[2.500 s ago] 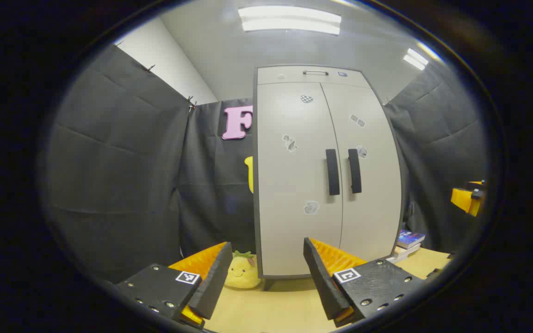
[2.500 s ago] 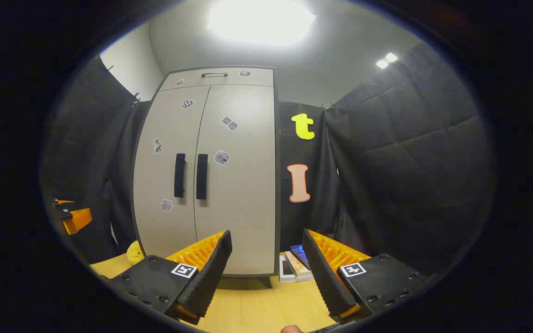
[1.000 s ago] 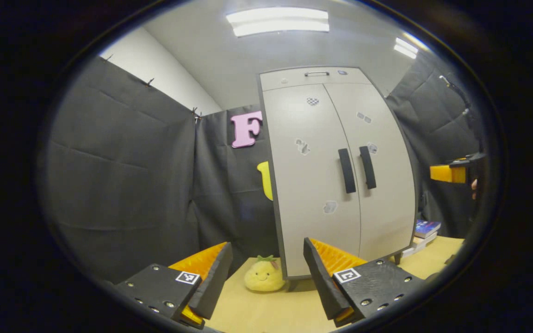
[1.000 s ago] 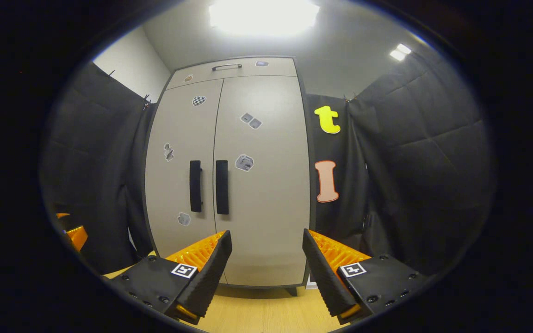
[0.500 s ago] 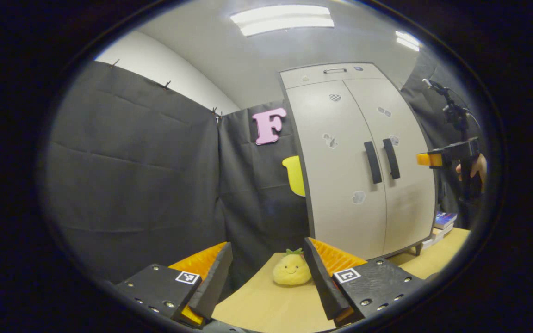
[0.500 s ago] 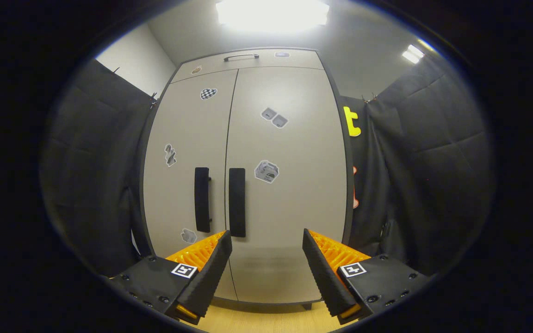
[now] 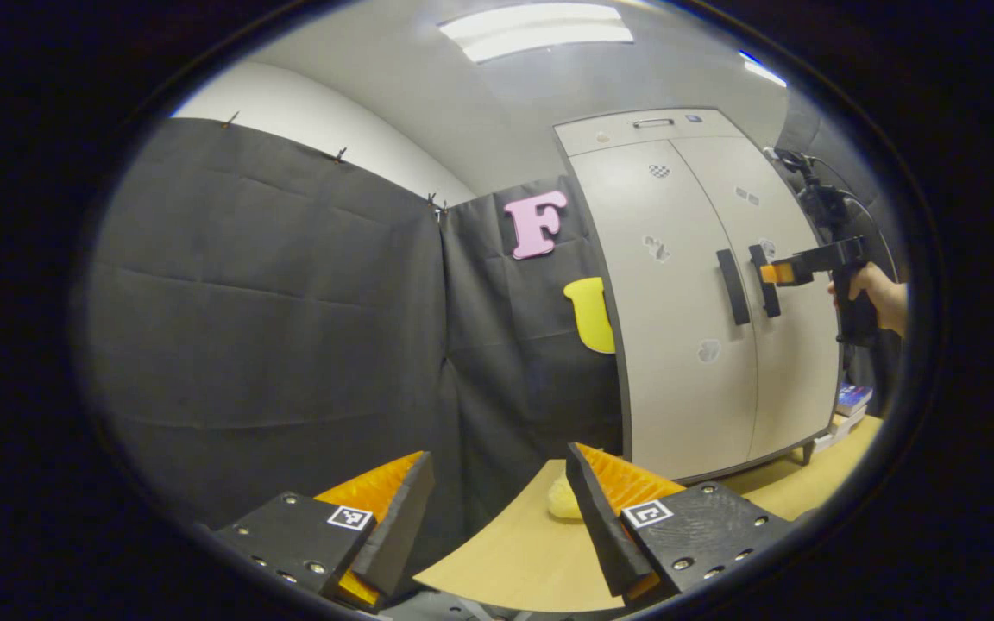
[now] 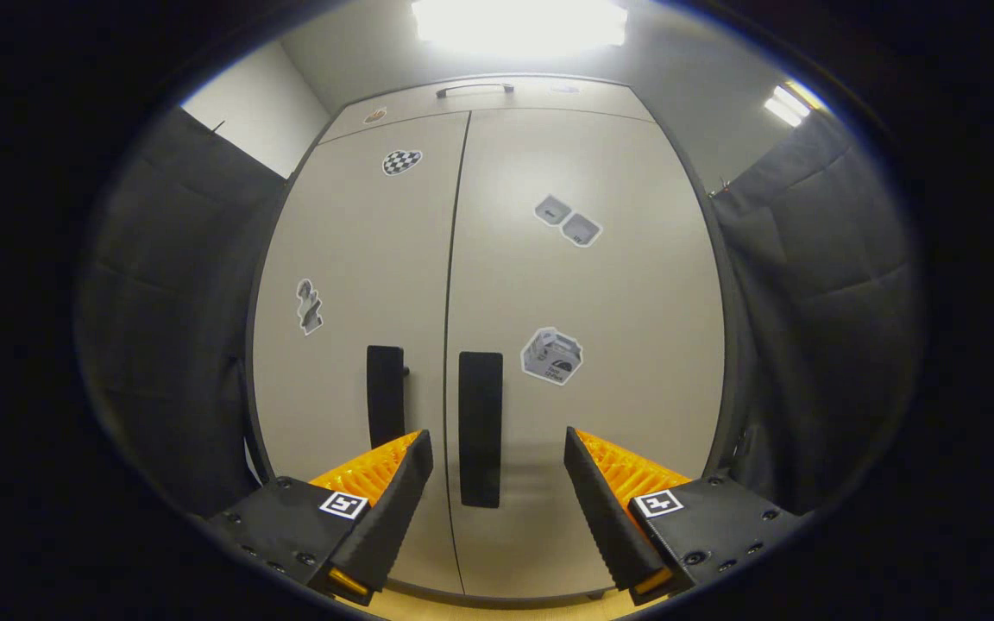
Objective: Open the right door of the double-door shoe cabinet with the right hand, and open the left door with the left hand.
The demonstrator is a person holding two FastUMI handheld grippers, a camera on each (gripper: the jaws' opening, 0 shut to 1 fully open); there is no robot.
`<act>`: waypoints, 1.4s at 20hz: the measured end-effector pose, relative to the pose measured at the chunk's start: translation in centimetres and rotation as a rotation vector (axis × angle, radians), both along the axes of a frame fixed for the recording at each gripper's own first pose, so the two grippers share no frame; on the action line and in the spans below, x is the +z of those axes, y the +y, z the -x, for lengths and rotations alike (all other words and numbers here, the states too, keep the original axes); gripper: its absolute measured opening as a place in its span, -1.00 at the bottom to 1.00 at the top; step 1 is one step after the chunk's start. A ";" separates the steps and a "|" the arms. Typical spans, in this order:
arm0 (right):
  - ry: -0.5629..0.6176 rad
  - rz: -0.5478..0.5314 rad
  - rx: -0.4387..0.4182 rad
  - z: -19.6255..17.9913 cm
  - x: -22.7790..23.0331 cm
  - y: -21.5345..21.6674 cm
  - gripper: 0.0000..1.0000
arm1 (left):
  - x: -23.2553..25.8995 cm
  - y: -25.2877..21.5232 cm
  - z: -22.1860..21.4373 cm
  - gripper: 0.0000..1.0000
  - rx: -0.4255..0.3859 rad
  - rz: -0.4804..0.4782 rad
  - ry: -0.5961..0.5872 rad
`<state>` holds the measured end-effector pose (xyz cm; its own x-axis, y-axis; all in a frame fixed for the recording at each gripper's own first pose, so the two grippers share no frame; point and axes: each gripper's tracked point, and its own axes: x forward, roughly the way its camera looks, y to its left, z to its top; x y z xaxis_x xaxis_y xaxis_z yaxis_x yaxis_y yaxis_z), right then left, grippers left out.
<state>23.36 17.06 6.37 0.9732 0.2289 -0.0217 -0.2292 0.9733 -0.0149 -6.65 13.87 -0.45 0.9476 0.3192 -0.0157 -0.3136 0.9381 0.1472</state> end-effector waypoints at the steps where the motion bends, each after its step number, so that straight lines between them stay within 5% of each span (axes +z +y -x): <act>1: 0.011 0.014 -0.009 -0.7 -0.2 0.1 0.92 | -0.3 0.2 0.0 0.79 0.007 0.000 0.003; 4: 0.050 0.035 -0.020 -2.1 -1.0 1.0 0.86 | -0.5 1.0 0.1 0.79 0.025 0.003 0.011; 7: 0.094 0.029 -0.028 -3.3 -1.8 1.5 0.41 | -0.6 1.3 0.7 0.79 0.039 -0.001 0.018; 10: 0.191 0.016 -0.001 -3.9 -3.7 2.4 0.36 | -0.6 1.5 0.7 0.80 0.041 0.000 0.017; 12: 0.217 0.002 -0.027 -4.2 -3.6 2.0 -0.26 | -0.6 1.5 0.8 0.80 0.032 -0.005 0.017; 15: 0.235 -0.013 -0.018 -3.9 -3.7 2.0 -0.39 | -0.7 1.3 0.8 0.80 0.014 0.004 0.017; 17: 0.236 -0.005 -0.013 -3.7 -3.7 1.9 -0.87 | -0.6 1.1 0.9 0.80 -0.009 0.026 0.022; 21: 0.241 -0.007 0.009 -2.0 -3.5 1.3 -0.72 | -0.2 0.6 0.5 0.80 -0.067 0.045 0.014; 28: 0.253 -0.010 0.084 2.6 -3.0 -1.1 -0.80 | -0.8 -0.9 -0.4 0.80 -0.173 0.063 0.014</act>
